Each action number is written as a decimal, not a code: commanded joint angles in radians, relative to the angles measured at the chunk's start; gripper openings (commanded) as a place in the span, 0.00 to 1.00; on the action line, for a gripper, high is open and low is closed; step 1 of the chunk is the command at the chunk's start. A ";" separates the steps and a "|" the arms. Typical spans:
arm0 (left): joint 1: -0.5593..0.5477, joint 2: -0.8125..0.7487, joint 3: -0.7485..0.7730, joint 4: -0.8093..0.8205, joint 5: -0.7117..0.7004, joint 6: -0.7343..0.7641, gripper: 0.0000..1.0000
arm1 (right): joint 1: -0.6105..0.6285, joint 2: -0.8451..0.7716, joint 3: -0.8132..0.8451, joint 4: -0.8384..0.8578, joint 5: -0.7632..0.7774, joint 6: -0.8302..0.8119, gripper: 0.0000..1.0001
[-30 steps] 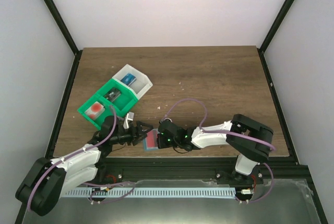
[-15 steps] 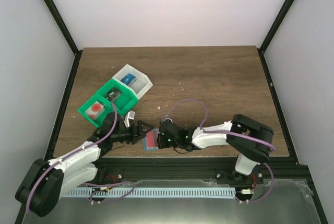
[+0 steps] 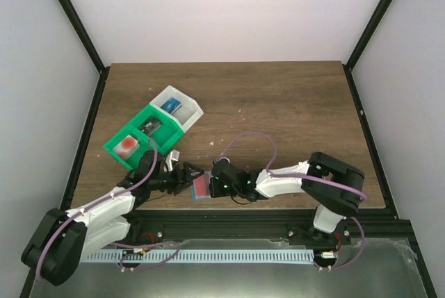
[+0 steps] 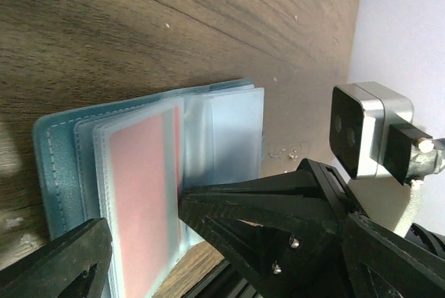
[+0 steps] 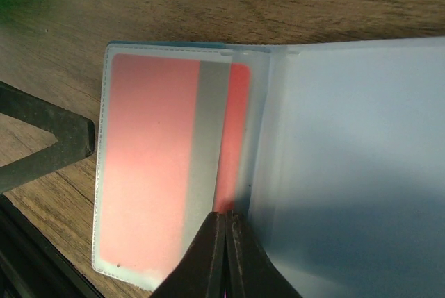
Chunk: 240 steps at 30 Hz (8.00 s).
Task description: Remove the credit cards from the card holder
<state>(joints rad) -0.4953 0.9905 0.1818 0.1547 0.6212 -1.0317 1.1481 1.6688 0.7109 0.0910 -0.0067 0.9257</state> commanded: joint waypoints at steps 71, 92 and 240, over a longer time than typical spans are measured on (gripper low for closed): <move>-0.162 0.118 0.037 0.337 -0.116 -0.215 0.89 | -0.013 -0.356 -0.325 0.182 0.128 0.112 0.14; -0.191 0.324 0.129 0.393 -0.069 -0.124 0.91 | -0.012 -0.626 -0.343 0.027 0.192 0.042 0.17; -0.118 0.049 0.023 0.324 0.442 0.106 0.00 | -0.372 -0.511 -0.129 -0.075 -0.792 -0.377 0.28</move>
<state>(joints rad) -0.6037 1.0405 0.2104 0.4114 1.0370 -0.9123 0.7868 1.1503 0.5667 -0.0620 -0.6941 0.5442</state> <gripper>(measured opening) 0.012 0.358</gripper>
